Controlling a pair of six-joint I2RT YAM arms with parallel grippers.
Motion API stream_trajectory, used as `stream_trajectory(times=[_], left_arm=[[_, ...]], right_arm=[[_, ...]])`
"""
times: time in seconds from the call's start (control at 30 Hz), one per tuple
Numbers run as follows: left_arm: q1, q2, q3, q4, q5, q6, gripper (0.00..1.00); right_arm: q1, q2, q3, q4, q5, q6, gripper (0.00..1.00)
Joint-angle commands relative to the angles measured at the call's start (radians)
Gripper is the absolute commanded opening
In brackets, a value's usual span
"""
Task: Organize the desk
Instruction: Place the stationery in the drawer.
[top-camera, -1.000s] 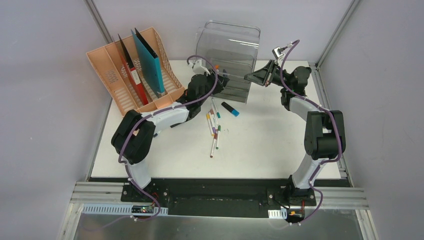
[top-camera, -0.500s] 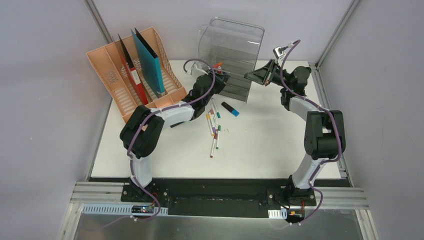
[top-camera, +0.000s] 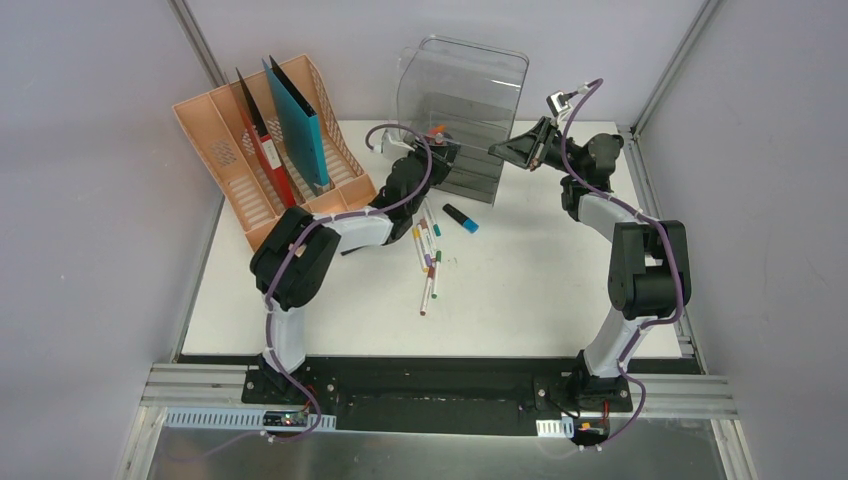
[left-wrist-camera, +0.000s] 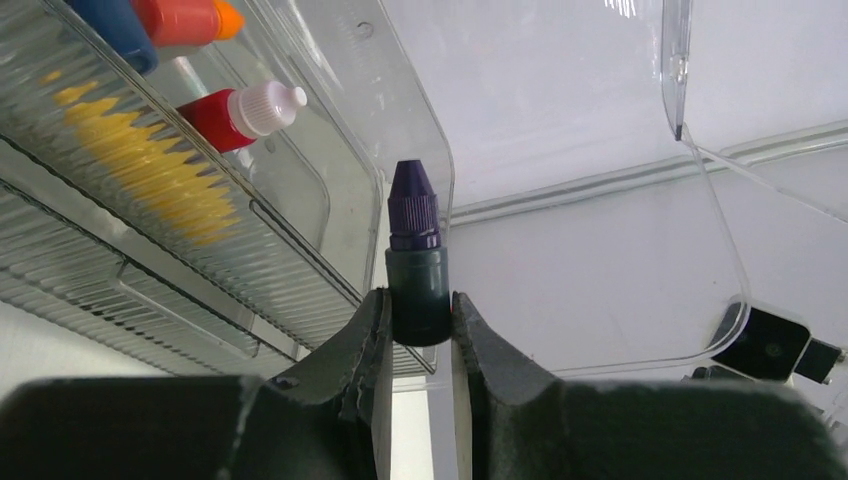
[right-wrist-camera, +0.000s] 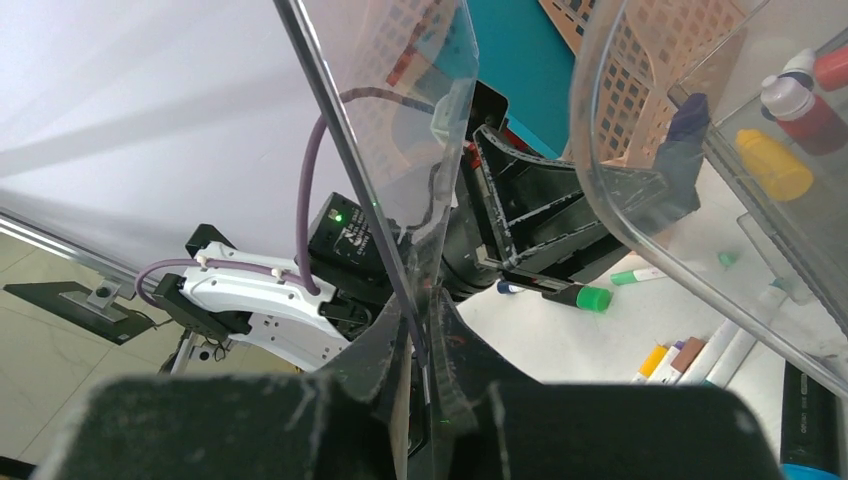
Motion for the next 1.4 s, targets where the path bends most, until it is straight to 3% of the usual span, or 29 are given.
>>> stream_trajectory(times=[0.0,0.37,0.67,1.03,1.37], left_arm=[[0.003,0.047,0.078,0.060,0.004,-0.022,0.07],[0.003,0.144,0.160,0.043,-0.021,-0.164,0.16],[0.001,0.130,0.156,-0.004,-0.040,-0.162,0.49],[0.001,0.088,0.120,0.042,0.008,-0.096,0.50],[0.001,-0.028,-0.078,0.248,0.081,0.019,0.47]], right_arm=[[0.023,-0.021,0.026,0.049,-0.086,0.072,0.05],[0.024,-0.021,0.026,0.052,-0.087,0.075,0.05],[0.025,-0.019,0.027,0.053,-0.088,0.076,0.06],[0.025,-0.018,0.027,0.053,-0.089,0.074,0.06],[0.025,-0.009,0.025,0.053,-0.087,0.071,0.06]])
